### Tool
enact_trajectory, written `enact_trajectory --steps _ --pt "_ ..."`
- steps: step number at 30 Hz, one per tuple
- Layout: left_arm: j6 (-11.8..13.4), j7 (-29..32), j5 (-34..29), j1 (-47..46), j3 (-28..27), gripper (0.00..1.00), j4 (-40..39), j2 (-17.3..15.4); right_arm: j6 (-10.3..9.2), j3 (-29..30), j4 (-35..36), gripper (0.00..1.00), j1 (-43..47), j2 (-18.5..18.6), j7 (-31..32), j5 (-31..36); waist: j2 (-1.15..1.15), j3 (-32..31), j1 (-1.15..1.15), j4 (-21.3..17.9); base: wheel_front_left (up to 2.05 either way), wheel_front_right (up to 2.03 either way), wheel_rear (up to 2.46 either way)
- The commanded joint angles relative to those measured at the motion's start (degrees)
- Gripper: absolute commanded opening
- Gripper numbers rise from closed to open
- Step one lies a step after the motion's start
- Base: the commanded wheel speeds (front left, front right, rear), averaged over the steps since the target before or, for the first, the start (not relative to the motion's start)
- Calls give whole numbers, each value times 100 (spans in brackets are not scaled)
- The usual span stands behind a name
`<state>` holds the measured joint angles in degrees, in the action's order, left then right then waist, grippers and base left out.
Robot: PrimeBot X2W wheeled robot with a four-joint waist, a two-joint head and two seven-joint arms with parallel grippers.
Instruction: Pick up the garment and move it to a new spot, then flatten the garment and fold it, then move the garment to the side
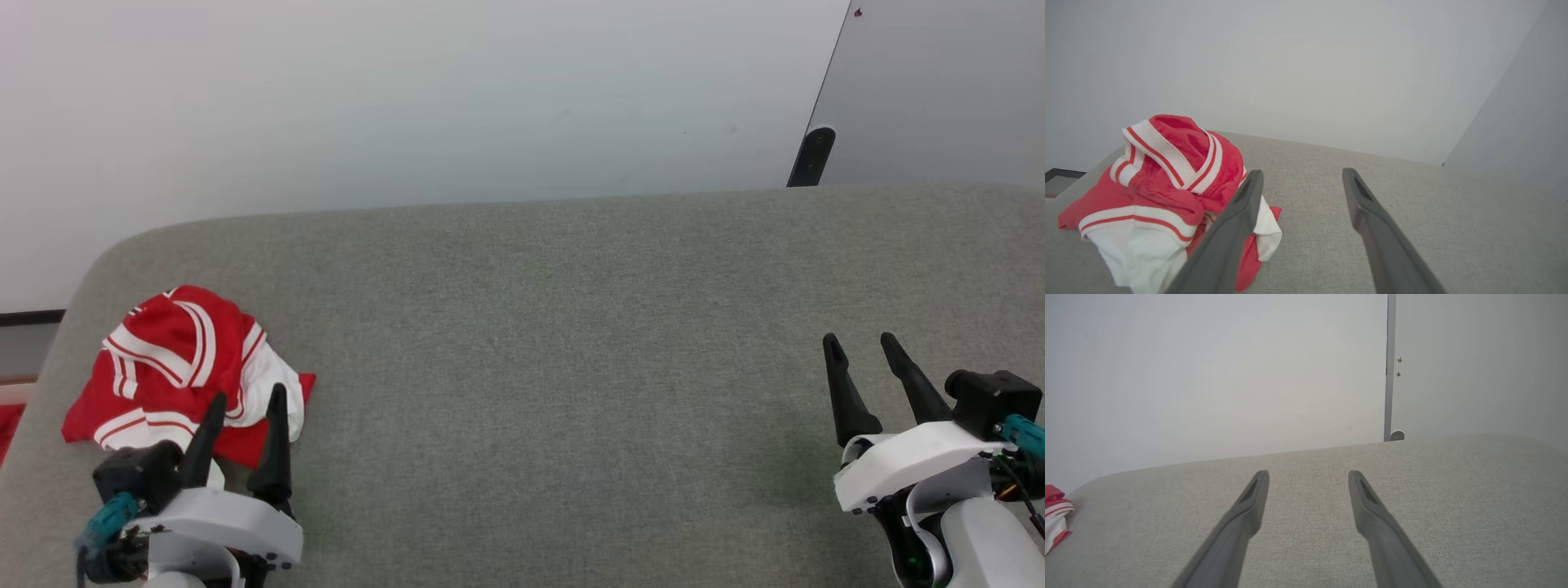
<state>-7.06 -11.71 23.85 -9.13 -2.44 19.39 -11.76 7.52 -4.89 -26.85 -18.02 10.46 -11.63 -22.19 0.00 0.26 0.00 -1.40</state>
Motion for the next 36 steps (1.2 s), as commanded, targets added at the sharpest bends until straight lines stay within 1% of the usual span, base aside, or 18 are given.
enact_trajectory --steps 1,4,12,21,30,36 --pt "-18 -53 -130 -88 9 100 0 -47 -4 -32 11 100 -60 40 -63 146 0 -2 0 -6 0 0 0" --pt "-28 -84 -253 -117 32 100 36 -60 -4 7 44 100 -41 15 -94 233 0 -6 0 -16 0 0 0" --pt "-49 -173 -350 -192 131 100 275 -98 -6 140 114 100 73 -22 -180 465 0 -17 0 -27 0 0 0" --pt "-46 -270 -455 -241 111 100 395 -150 -6 362 178 100 143 -114 -275 632 0 -24 0 -54 0 0 0" --pt "-49 -360 -692 -296 189 100 447 -218 -7 346 141 100 145 -131 -368 910 0 -4 0 -25 0 0 0" --pt "-47 -344 -652 -308 199 100 425 -196 -7 356 115 100 125 -129 -364 898 0 -11 0 39 0 0 0"
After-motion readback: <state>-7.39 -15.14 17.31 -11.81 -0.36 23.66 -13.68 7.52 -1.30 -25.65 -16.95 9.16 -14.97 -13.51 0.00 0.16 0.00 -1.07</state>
